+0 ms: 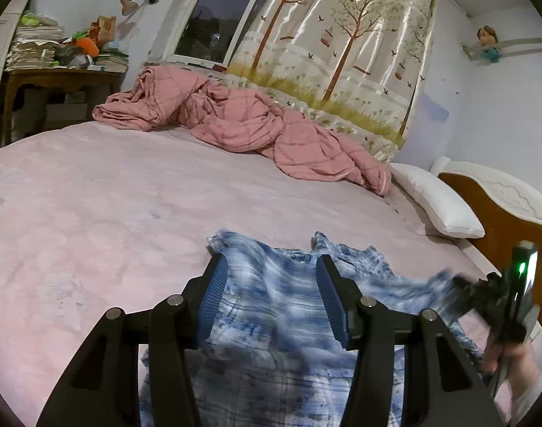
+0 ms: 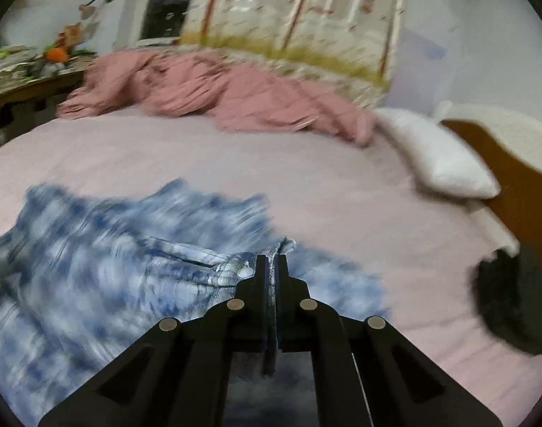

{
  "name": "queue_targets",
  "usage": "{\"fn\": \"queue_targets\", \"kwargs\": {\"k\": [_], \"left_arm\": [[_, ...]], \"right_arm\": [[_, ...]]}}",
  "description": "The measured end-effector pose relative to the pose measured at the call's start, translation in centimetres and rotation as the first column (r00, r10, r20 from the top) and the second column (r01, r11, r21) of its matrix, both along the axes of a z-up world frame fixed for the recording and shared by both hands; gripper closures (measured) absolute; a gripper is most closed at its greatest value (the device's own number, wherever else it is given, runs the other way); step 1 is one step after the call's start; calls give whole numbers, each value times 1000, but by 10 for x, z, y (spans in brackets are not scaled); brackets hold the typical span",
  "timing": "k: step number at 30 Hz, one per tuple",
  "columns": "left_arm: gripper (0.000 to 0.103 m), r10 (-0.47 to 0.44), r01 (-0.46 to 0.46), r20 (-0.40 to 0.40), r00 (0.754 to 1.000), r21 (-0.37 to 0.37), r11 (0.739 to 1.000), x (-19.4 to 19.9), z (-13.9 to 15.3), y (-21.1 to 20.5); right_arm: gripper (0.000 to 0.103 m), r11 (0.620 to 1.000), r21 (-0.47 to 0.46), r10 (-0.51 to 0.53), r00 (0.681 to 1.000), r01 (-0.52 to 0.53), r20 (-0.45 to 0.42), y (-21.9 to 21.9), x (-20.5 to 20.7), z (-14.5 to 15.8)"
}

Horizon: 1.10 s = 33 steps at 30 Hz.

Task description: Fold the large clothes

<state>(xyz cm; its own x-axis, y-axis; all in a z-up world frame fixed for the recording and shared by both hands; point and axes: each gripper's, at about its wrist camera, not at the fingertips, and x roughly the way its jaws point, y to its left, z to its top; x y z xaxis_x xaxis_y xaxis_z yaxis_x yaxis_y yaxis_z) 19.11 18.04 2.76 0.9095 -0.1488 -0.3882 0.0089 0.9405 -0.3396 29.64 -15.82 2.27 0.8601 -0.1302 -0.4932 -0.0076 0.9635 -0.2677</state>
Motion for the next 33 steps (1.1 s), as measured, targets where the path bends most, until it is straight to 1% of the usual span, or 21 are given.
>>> {"fn": "queue_targets", "kwargs": {"k": [2,5,8,10,12,14,17,19,21,22,23,24,26,28,30,32,33], "left_arm": [[52,10,-10,-11,1000,17,1000,1,-1,-2],[52,-3,4,-33,999,41,999,4,-6,-7],[52,5,2,-64,998,94,996,8,-12,-16],[52,11,0,-80,997,134,991,10,-16,-22],[52,13,2,-89,996,164,987,12,-18,-27],[52,6,11,-98,995,172,985,13,-21,-30],[52,-10,28,-111,994,159,987,15,-22,-31],[52,-11,29,-108,994,161,987,14,-21,-31],[52,-11,27,-100,995,157,987,13,-19,-30],[52,-15,29,-97,995,152,988,12,-18,-29],[52,-18,31,-91,996,146,989,11,-17,-29],[51,-20,31,-83,996,144,989,10,-16,-29],[49,-15,25,-66,998,154,988,6,-12,-29],[45,-10,20,-58,998,169,985,4,-8,-30],[42,-11,18,-43,999,166,986,-1,-3,-30],[36,-4,8,-22,1000,171,985,-6,3,-32],[32,-3,4,-6,1000,175,984,-11,7,-33]], "right_arm": [[100,999,-24,-32,999,33,25,-17,11,14],[100,996,-52,-72,997,74,39,-30,24,28],[100,990,-92,-97,993,103,67,-35,33,36],[100,988,-91,-115,989,124,98,-38,34,39],[100,986,-66,-144,984,151,106,-47,39,40],[100,981,-44,-185,979,189,82,-60,43,34],[100,977,-57,-206,979,205,-8,-70,57,13],[100,968,-76,-242,970,241,-9,-77,55,5],[99,967,-59,-249,969,248,-9,-83,47,5],[97,969,-38,-244,970,243,-19,-86,44,6],[89,974,3,-228,973,228,-36,-90,37,9],[83,976,36,-214,976,216,-46,-93,31,12],[55,978,106,-176,983,180,-47,-95,12,17],[45,978,147,-144,989,145,-22,-91,-12,24],[41,982,162,-103,995,101,3,-86,-38,29],[23,982,176,-72,997,65,34,-81,-67,34],[19,979,197,-68,996,56,56,-80,-81,35]]}}
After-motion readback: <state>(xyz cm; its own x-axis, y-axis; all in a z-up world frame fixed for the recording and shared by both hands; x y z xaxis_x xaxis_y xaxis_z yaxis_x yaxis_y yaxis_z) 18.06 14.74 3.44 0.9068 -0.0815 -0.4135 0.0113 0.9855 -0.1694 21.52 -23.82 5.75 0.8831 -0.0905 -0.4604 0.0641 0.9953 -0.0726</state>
